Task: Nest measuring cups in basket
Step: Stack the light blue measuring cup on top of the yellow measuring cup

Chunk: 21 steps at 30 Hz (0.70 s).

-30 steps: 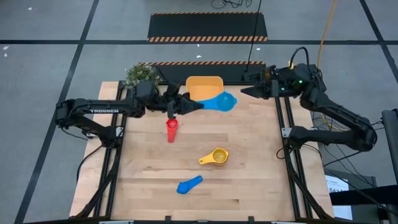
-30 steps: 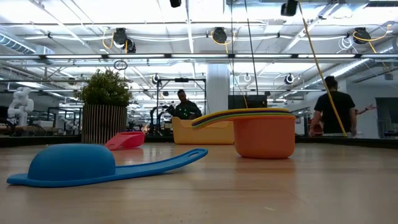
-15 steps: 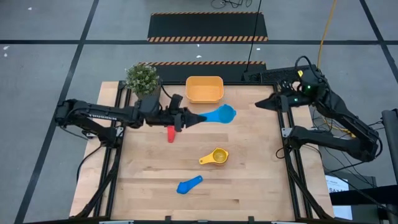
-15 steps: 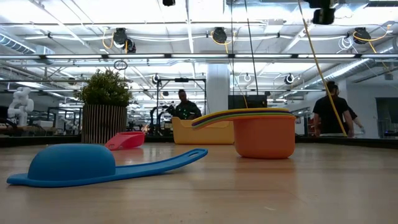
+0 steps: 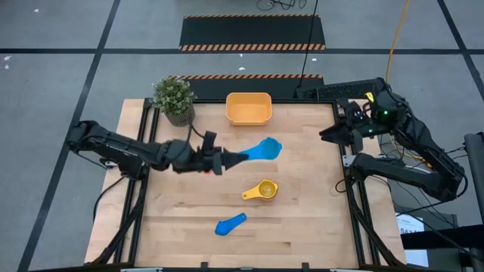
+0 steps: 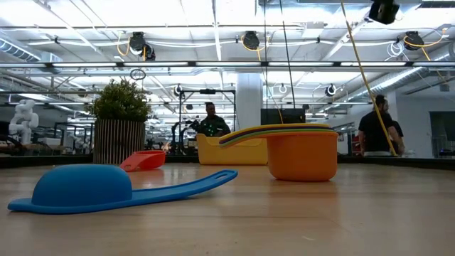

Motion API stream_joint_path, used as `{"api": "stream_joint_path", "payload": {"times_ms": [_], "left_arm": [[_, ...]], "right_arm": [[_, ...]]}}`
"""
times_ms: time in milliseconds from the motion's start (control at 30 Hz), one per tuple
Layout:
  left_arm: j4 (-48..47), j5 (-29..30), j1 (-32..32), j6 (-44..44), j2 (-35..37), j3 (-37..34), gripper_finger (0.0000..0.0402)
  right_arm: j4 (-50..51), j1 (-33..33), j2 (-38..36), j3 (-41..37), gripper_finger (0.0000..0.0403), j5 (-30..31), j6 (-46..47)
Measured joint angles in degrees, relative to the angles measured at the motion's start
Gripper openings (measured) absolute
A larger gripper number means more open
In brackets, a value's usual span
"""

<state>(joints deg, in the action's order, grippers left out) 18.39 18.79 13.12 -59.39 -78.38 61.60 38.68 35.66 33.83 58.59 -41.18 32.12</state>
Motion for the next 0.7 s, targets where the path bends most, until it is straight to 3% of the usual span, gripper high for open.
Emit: {"api": "stream_joint_path", "payload": {"times_ms": [133, 400, 700], "left_arm": [[-0.2, 4.3, 3.2, -2.4, -3.1, 0.0, 0.0006], [7.8, 5.0, 5.6, -10.6, -14.2, -0.1, 0.0006], [7.3, 17.9, 9.7, -25.1, -21.2, -0.1, 0.0006]], "right_arm": [[-0.2, 0.0, -0.6, 0.0, 0.0162, -1.1, -1.5], [-0.2, 0.0, -1.1, 0.0, 0.0162, -1.2, -3.9], [0.2, 0.0, -1.1, 0.0, 0.0162, -1.1, -4.4]]}}
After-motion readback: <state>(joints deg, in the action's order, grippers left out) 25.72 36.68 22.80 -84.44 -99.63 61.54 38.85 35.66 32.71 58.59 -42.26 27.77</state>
